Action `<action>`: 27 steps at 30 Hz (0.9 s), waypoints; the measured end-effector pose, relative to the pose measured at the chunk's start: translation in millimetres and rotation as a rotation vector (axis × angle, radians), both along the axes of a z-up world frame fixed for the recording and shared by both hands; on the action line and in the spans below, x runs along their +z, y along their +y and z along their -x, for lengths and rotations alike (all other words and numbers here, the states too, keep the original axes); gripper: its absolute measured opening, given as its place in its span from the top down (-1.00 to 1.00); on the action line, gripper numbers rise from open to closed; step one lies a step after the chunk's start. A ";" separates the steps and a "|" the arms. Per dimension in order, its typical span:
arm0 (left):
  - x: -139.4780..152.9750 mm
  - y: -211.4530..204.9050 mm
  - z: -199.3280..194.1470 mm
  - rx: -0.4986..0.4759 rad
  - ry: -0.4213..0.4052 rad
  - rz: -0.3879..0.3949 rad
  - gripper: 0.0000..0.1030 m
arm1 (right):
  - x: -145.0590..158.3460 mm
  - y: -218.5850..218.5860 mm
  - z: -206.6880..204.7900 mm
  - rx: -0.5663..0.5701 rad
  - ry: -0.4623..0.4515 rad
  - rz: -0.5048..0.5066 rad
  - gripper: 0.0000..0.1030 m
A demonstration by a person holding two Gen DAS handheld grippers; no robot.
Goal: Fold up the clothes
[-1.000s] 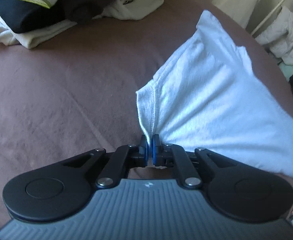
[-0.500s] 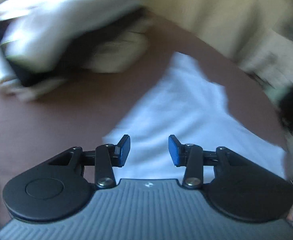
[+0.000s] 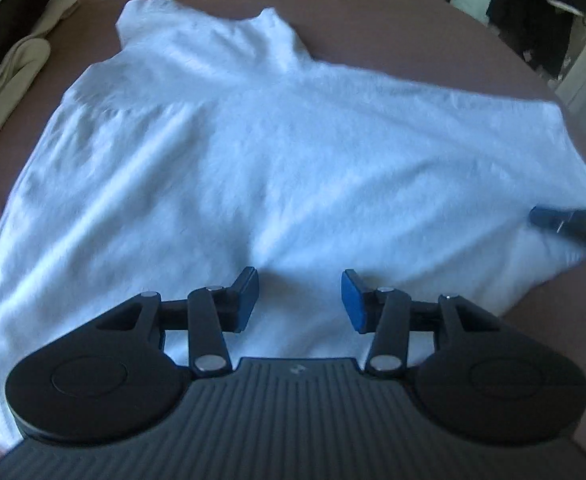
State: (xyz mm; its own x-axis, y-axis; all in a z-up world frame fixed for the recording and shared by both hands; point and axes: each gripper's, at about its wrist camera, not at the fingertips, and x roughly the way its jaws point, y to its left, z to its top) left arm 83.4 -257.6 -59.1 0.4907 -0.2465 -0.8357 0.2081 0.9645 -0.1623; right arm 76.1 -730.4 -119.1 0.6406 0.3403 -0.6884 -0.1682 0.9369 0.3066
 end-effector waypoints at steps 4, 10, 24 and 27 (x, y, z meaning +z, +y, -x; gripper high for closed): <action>-2.5 -1.4 15.3 -0.046 -0.006 -0.044 0.09 | 5.3 -24.4 16.9 -0.101 0.016 0.001 0.99; -1.8 -14.4 29.9 -0.140 -0.010 -0.149 -0.03 | 48.3 -54.3 -0.5 -0.242 -0.139 0.167 -0.40; 7.3 27.1 -29.5 -0.022 -0.020 0.112 -0.06 | 10.8 -120.6 -139.8 -0.182 -0.035 0.217 0.22; -2.3 25.5 -28.0 -0.020 -0.026 0.090 -0.06 | 18.7 -91.7 -119.8 -0.165 -0.176 0.384 0.87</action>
State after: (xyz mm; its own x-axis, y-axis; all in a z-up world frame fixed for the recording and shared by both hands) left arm 111.4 -232.0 -61.3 0.5065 -0.3300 -0.7966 0.2330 0.9419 -0.2421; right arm 195.9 -822.0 -100.3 0.7834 -0.0351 -0.6205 -0.0251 0.9958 -0.0879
